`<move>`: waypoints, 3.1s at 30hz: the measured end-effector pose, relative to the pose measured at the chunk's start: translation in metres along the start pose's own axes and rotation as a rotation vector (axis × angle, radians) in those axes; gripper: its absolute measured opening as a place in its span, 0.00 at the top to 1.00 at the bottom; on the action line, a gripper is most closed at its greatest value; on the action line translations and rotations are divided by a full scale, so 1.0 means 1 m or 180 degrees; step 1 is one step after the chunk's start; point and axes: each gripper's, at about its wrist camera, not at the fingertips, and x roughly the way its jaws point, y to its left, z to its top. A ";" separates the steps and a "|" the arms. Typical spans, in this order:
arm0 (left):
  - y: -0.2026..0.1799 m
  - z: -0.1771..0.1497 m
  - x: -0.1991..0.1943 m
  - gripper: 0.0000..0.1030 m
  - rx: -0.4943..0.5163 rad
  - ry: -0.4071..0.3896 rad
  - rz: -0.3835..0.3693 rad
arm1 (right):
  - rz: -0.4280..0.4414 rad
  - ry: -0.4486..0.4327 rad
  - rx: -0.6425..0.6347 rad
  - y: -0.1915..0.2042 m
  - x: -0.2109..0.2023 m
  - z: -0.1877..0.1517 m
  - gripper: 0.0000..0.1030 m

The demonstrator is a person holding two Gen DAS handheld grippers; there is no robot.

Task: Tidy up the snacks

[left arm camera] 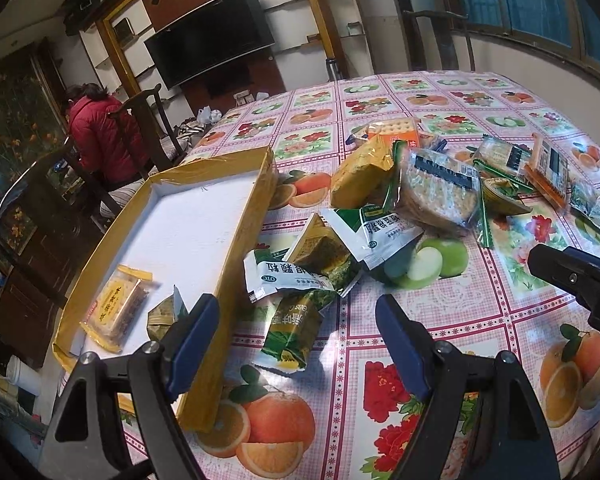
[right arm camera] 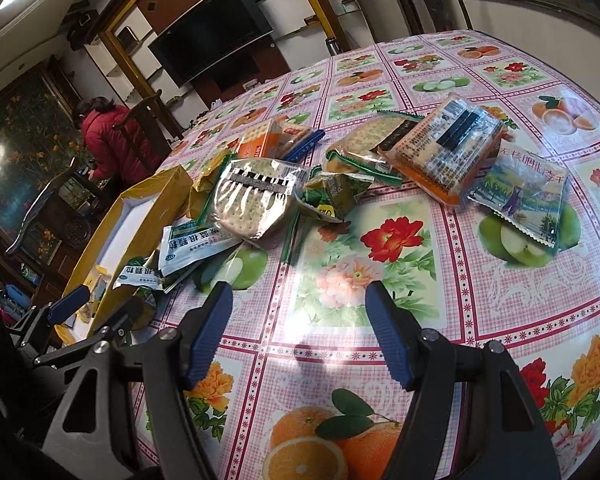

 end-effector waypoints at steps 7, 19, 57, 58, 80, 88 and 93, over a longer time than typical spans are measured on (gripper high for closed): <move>0.000 -0.001 0.002 0.22 0.0006 0.0006 0.0014 | 0.0000 0.0000 -0.0001 0.000 0.000 0.000 0.32; -0.002 -0.001 0.002 0.22 0.0049 0.0003 0.0074 | 0.0002 0.0012 0.0003 0.000 0.001 -0.001 0.32; -0.004 -0.004 0.002 0.22 0.0078 0.0050 0.0069 | 0.0005 0.0011 0.0004 -0.001 0.000 -0.001 0.32; -0.004 -0.004 0.002 0.22 0.0077 0.0050 0.0069 | 0.0005 0.0010 0.0004 -0.001 0.000 -0.001 0.32; 0.008 0.002 -0.005 0.22 -0.0039 0.0029 -0.0169 | 0.0048 -0.0070 0.0032 -0.001 -0.006 0.000 0.31; 0.042 0.024 0.009 0.22 -0.0468 0.0209 -0.1053 | 0.0100 -0.0251 -0.0055 -0.011 -0.050 0.055 0.21; 0.040 0.021 0.011 0.22 -0.0556 0.0256 -0.1100 | 0.0020 -0.0059 -0.0444 0.017 -0.005 0.097 0.17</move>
